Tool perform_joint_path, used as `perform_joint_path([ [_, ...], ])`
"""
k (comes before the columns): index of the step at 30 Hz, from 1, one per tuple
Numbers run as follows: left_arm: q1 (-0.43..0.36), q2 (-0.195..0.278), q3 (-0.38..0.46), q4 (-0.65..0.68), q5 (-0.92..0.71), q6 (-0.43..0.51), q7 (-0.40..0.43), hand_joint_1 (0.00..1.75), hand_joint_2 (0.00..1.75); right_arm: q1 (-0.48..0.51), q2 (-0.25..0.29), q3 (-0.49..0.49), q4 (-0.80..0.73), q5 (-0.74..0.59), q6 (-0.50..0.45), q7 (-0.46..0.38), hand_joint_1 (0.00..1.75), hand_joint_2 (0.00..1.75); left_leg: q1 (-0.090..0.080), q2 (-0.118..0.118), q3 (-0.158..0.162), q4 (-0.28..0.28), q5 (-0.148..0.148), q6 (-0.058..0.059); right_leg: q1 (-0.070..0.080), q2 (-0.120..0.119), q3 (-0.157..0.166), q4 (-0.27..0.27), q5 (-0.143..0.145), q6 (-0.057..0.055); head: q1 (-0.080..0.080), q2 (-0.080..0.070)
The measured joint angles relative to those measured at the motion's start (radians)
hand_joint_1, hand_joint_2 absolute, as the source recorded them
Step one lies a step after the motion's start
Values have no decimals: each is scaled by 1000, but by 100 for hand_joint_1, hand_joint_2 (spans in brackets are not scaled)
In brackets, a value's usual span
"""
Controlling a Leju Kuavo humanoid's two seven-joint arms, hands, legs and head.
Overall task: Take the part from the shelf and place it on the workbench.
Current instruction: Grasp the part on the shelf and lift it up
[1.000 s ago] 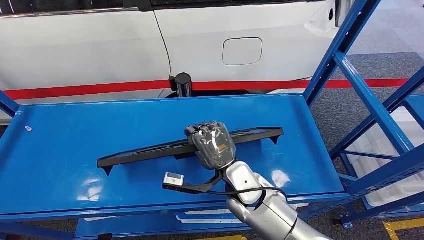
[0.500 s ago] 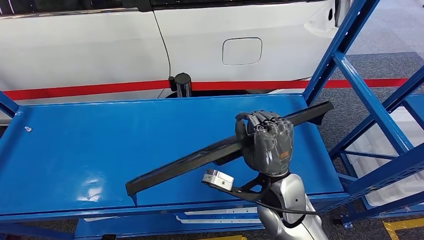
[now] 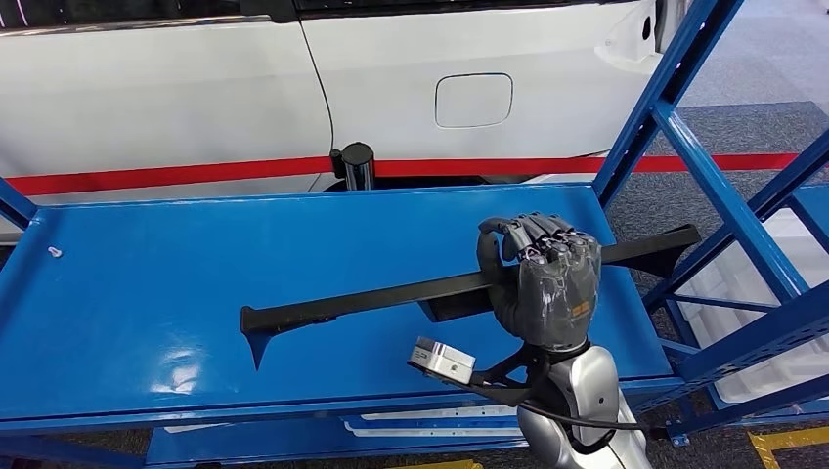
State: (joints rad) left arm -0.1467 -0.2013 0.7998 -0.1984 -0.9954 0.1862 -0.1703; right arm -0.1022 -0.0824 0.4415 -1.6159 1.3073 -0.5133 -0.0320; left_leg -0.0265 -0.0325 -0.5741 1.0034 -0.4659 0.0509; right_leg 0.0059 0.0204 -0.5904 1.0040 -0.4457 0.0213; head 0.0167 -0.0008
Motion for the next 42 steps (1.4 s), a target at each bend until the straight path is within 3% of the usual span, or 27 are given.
perform_joint_path([
  [10,22,2,15,0,30,-34,-32,0,175,-45,-11,0,-1,-106,275,-2,175,175,0,0,0,0,0,0,0,0,0,0,0,0,0,0],
  [14,25,6,24,0,46,-51,-5,0,175,-58,-22,-10,-8,-209,361,3,175,175,-1,0,0,1,0,1,-2,0,0,-1,0,0,0,0],
  [19,33,11,39,0,45,-63,42,0,175,-63,-41,-49,-48,-315,396,4,175,175,-5,0,0,2,-2,4,-6,0,0,-1,-1,2,0,0],
  [23,37,12,40,0,37,-63,44,0,175,-49,-63,-77,-91,-330,393,-2,175,175,-11,0,1,1,-4,14,-11,0,1,-2,-1,6,0,0],
  [25,39,12,41,0,33,-63,44,0,175,-45,-73,-88,-108,-333,393,-4,175,175,-5,3,8,-9,1,21,-9,-1,-6,8,-7,10,0,0],
  [27,39,12,41,0,32,-62,45,0,175,-42,-81,-95,-119,-335,392,-4,175,175,2,8,17,-18,5,30,-8,-5,-40,81,-42,10,2,0],
  [29,39,12,41,1,31,-62,45,0,175,-39,-88,-98,-123,-337,390,-5,175,175,2,11,20,-18,5,33,-11,-7,-105,216,-97,5,4,0],
  [31,40,12,41,1,29,-63,45,0,175,-35,-98,-100,-124,-341,388,-8,175,175,3,13,21,-17,5,33,-18,-9,-146,294,-117,13,4,0],
  [32,39,12,41,1,27,-63,46,0,175,-34,-104,-100,-124,-345,387,-11,175,175,4,13,21,-16,4,31,-21,-10,-136,274,-101,24,4,0],
  [34,39,12,41,1,25,-64,47,0,175,-36,-116,-103,-126,-357,386,-19,175,175,7,11,24,-13,-2,23,-28,-15,-67,137,-47,46,4,0],
  [35,39,14,41,1,24,-65,48,0,175,-39,-120,-105,-126,-362,386,-21,175,175,7,11,23,-10,-5,17,-28,-15,-29,74,-23,49,4,0],
  [37,37,16,41,0,23,-67,49,0,175,-47,-126,-108,-126,-370,385,-23,175,175,6,10,22,-2,-10,7,-26,-12,6,16,-6,40,4,0],
  [40,33,20,41,0,22,-71,50,0,175,-70,-131,-110,-126,-378,393,-21,175,175,8,11,15,12,-21,-8,-29,-8,2,13,-4,21,4,0],
  [42,29,23,41,0,21,-73,50,0,175,-92,-131,-110,-126,-383,406,-14,175,175,12,16,-8,68,-69,-23,-35,-11,-3,10,2,5,3,0],
])
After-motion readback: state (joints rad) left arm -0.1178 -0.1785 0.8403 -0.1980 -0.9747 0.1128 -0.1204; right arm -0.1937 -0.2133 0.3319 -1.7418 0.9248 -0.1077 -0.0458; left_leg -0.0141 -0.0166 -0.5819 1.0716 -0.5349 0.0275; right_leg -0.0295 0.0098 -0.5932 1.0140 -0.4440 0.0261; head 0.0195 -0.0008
